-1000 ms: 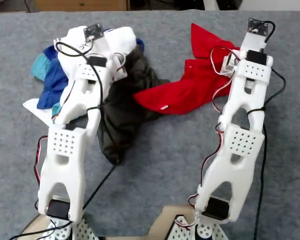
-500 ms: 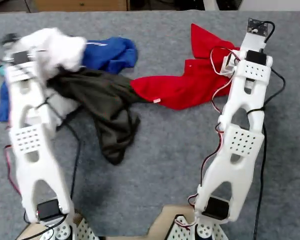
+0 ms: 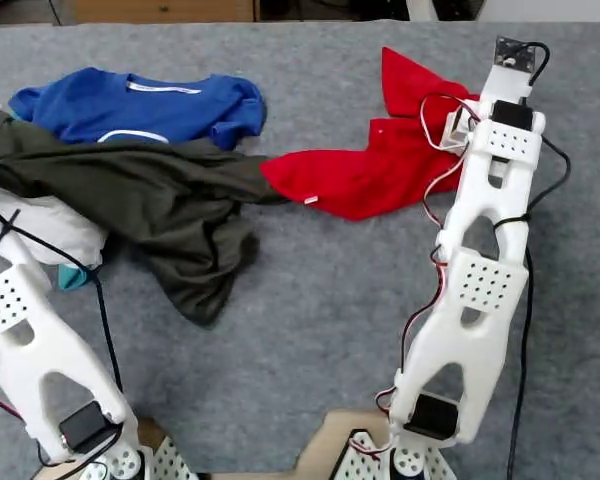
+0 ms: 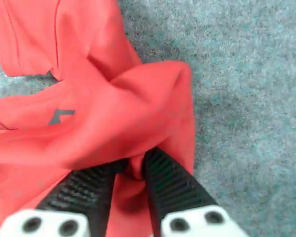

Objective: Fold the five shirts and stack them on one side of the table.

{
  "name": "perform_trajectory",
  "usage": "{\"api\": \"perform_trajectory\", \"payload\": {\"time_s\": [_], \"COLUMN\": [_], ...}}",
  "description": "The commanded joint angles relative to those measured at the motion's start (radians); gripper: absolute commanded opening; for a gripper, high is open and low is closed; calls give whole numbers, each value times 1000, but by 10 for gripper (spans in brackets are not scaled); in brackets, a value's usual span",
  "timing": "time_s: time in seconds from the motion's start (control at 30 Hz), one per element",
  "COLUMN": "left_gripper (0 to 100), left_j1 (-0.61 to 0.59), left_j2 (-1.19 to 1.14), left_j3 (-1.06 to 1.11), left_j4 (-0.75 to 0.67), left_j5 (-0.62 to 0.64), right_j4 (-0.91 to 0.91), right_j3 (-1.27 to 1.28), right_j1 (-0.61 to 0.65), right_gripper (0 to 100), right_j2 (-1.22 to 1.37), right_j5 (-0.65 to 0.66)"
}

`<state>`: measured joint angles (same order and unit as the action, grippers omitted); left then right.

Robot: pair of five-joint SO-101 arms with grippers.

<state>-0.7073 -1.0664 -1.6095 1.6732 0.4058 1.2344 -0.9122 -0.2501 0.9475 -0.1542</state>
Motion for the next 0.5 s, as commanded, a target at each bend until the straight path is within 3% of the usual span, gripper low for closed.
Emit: {"api": "perform_trajectory", "payload": {"time_s": [0.0, 0.23, 0.47], "left_gripper": [24, 25, 24], "left_j1": [48, 287, 433], "left_j2": [101, 120, 87], "left_j3": [-46, -52, -41], "left_j4": [6, -23, -3], "left_j5": [28, 21, 20], "right_j4": [-21, -21, -21], "right_j3": [-47, -47, -47], "right_j1": [21, 24, 27], "right_gripper": [9, 9, 9], "right_j2": [-7, -7, -7], "right_j5": [-12, -11, -11]}}
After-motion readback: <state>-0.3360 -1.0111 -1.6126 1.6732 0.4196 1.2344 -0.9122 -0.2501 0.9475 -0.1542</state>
